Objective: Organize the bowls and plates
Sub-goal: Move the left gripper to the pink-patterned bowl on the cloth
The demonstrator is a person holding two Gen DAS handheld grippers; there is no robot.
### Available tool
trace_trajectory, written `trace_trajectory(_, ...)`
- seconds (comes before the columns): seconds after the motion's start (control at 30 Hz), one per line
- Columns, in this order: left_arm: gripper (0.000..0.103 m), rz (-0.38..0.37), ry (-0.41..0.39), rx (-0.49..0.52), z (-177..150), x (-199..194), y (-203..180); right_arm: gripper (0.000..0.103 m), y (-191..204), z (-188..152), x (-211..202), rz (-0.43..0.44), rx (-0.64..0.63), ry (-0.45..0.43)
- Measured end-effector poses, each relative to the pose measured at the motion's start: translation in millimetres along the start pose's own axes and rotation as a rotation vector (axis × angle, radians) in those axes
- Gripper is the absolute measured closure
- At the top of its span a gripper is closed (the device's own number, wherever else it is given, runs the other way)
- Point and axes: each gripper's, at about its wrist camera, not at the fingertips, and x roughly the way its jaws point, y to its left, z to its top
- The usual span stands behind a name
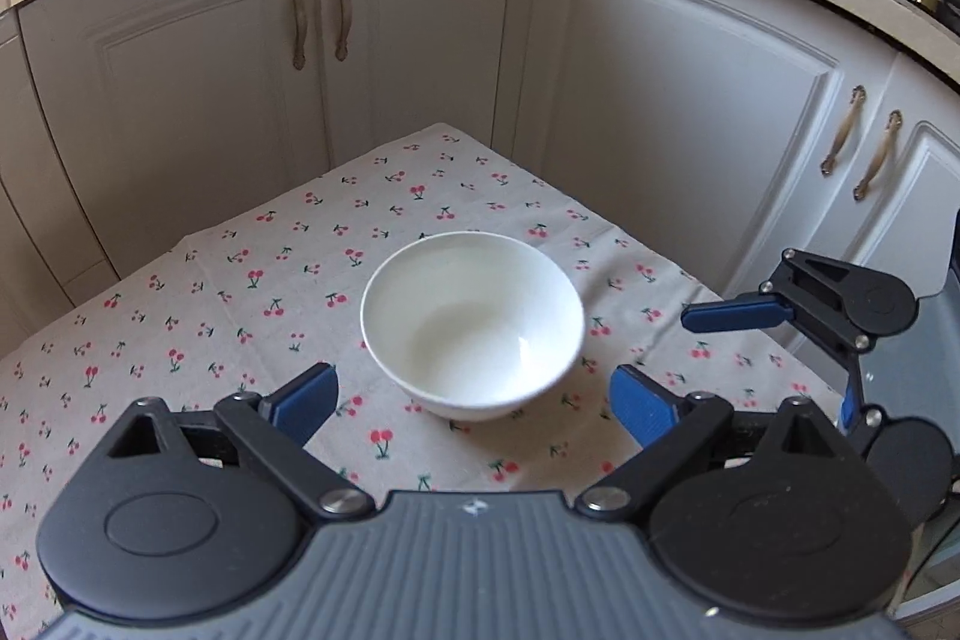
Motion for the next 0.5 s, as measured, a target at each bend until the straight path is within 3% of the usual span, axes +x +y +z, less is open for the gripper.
trace_trajectory(0.5, 0.008, -0.012, 0.038, -0.007, 21, 51, 3, 0.001, -20, 12, 36, 0.008, 0.018, 0.009)
